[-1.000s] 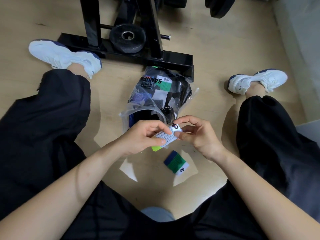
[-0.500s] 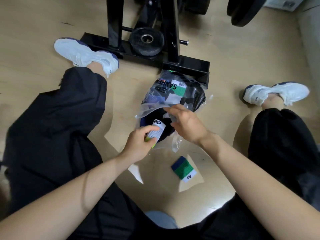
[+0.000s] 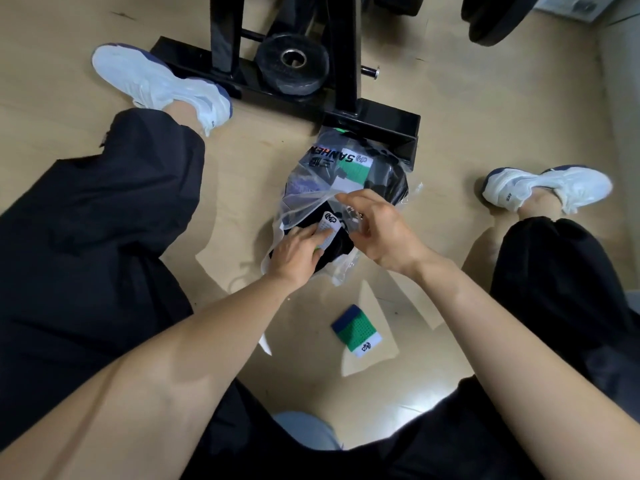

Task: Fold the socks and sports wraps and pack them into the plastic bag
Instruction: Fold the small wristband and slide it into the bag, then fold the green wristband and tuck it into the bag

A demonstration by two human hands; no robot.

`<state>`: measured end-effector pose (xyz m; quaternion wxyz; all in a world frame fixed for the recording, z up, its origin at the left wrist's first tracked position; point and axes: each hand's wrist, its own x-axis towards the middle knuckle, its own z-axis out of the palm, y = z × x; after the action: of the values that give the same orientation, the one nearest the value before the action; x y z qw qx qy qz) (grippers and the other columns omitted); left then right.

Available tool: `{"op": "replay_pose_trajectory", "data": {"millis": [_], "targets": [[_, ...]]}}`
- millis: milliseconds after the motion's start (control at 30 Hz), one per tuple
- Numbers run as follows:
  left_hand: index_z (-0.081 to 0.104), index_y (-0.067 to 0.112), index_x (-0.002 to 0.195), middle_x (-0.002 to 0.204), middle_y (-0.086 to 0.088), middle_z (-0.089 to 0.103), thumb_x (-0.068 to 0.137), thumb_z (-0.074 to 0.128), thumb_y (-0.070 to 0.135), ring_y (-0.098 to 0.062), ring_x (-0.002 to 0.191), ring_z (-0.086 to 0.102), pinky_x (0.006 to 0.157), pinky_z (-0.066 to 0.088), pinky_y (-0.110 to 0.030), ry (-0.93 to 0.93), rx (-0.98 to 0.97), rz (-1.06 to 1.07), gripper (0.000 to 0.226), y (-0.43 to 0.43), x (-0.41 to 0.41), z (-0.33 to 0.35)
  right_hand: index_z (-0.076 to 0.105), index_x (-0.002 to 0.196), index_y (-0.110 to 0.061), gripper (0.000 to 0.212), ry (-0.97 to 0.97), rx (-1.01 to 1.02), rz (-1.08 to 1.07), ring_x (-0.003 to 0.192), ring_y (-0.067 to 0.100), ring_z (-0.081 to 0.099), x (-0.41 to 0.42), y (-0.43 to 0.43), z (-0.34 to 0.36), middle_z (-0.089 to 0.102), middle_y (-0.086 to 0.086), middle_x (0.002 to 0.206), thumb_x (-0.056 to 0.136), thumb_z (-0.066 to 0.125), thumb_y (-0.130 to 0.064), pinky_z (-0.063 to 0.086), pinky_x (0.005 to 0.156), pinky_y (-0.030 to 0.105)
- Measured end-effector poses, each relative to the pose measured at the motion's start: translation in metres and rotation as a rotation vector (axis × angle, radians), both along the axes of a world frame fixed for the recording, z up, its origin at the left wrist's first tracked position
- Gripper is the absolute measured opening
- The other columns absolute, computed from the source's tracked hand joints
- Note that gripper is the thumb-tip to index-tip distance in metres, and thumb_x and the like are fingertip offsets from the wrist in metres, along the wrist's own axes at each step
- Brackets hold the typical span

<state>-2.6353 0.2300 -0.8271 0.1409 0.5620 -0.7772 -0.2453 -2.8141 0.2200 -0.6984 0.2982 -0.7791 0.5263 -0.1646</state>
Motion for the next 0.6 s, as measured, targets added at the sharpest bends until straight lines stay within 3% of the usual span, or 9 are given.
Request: {"op": "replay_pose_trajectory", "data": {"millis": [67,167,300,433,500,600], "targets": [[0.052,0.03,0.145,0.155,-0.001,0.046,0.096,0.061,0.018,-0.032,0.126,0.048,0.097,0.049,-0.045,-0.133,0.006,-0.034,0.051,0.003,0.003,-0.005,0.052,0.14,-0.008,0.063,-0.005,0.013,0.003,0.079,-0.025,0.045,-0.005,0.002,-0.005,0.053,0.001,0.123,0.081,0.064,0.01,0.033,0.075,-0.001],[0.054,0.03,0.14,0.151,-0.01,0.043,0.091,0.064,0.018,-0.037,0.132,0.04,0.091,0.053,-0.046,-0.224,-0.119,-0.016,0.051,0.007,0.003,-0.002,0.052,0.14,-0.009,0.063,-0.008,0.027,-0.009,0.081,-0.028,0.044,-0.007,0.005,-0.01,0.048,-0.007,0.12,0.081,0.065,0.011,0.032,0.076,-0.004],[0.063,0.021,0.128,0.116,-0.01,0.057,0.079,0.073,0.004,-0.035,0.103,0.054,0.07,0.056,-0.043,-0.194,-0.252,-0.023,0.052,0.012,0.007,-0.004,0.052,0.141,-0.01,0.063,-0.003,0.023,-0.029,0.081,-0.026,0.044,-0.005,0.006,-0.013,0.046,-0.011,0.119,0.083,0.064,0.01,0.031,0.08,-0.004],[0.065,0.017,0.125,0.118,-0.009,0.06,0.073,0.071,-0.01,-0.033,0.095,0.057,0.058,0.058,-0.041,-0.148,-0.162,-0.046,0.059,0.013,0.006,-0.017,0.051,0.142,-0.011,0.063,0.012,0.017,-0.033,0.081,-0.009,0.045,0.0,0.006,-0.014,0.046,-0.012,0.117,0.083,0.061,0.009,0.033,0.083,0.001],[0.065,0.014,0.126,0.129,-0.011,0.06,0.074,0.068,-0.016,-0.035,0.106,0.057,0.067,0.06,-0.047,-0.086,-0.126,-0.113,0.06,0.011,0.006,-0.029,0.051,0.142,-0.011,0.062,0.014,0.013,-0.029,0.083,-0.01,0.046,-0.001,0.006,-0.016,0.045,-0.012,0.119,0.085,0.059,0.009,0.034,0.083,0.001],[0.057,0.014,0.14,0.155,-0.008,0.045,0.091,0.062,-0.001,-0.032,0.14,0.042,0.106,0.049,-0.048,-0.078,-0.024,-0.234,0.051,0.0,0.005,-0.033,0.049,0.144,-0.011,0.063,0.028,0.017,-0.027,0.095,-0.008,0.042,-0.003,0.008,-0.018,0.045,-0.012,0.121,0.084,0.06,0.009,0.034,0.084,0.0]]}}
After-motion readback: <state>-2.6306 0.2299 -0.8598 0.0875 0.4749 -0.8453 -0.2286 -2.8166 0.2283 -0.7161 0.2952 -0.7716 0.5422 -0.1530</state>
